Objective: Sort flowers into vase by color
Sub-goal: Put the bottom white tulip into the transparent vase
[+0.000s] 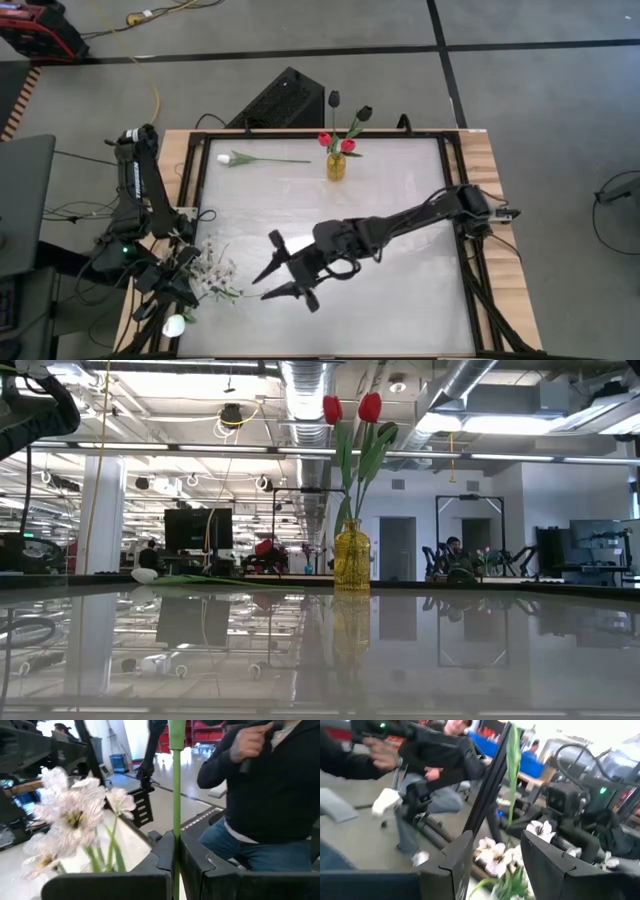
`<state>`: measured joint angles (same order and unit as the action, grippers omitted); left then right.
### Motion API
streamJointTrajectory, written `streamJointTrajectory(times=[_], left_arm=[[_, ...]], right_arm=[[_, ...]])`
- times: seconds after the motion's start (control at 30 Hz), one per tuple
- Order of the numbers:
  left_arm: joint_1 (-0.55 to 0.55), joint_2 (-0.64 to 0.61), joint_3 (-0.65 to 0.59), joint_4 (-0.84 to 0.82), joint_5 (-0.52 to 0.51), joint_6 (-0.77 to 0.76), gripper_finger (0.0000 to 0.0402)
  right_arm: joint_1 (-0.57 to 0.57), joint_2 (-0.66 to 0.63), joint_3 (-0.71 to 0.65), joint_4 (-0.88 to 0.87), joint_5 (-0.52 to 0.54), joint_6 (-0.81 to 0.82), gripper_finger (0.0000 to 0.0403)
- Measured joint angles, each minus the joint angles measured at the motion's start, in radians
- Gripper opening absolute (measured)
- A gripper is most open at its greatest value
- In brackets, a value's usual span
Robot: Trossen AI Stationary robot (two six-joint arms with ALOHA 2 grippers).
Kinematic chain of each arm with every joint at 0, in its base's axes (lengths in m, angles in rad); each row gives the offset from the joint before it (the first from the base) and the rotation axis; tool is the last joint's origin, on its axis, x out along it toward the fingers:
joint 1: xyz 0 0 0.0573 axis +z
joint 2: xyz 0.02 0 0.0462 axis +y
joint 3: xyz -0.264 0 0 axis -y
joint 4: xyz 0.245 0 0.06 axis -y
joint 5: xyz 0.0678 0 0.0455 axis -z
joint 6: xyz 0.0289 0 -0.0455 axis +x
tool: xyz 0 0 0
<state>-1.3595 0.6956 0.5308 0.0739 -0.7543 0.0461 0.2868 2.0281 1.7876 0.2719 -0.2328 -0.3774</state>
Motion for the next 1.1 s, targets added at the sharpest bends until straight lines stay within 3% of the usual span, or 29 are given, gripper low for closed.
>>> streamJointTrajectory(times=[0.17,0.33,0.53,0.87,1.1], left_arm=[[0.001,0.0,0.0,-0.016,-0.05,-0.009,0.0],[0.001,0.0,0.0,-0.019,-0.099,-0.043,0.0],[0.001,0.0,0.0,-0.039,-0.125,-0.11,0.0003],[0.001,-0.002,0.0,-0.051,-0.138,-0.11,0.0046],[0.001,-0.002,0.0,-0.092,-0.15,-0.136,0.0063]], right_arm=[[-0.012,0.06,0.111,0.025,-0.001,0.002,0.0191],[-0.022,0.154,0.234,-0.114,-0.028,0.008,0.0191],[-0.029,0.207,0.344,-0.11,-0.031,0.01,0.0191],[-0.034,0.2,0.355,-0.237,-0.031,0.054,0.0191],[-0.025,0.146,0.353,-0.465,-0.029,0.055,0.0191]])
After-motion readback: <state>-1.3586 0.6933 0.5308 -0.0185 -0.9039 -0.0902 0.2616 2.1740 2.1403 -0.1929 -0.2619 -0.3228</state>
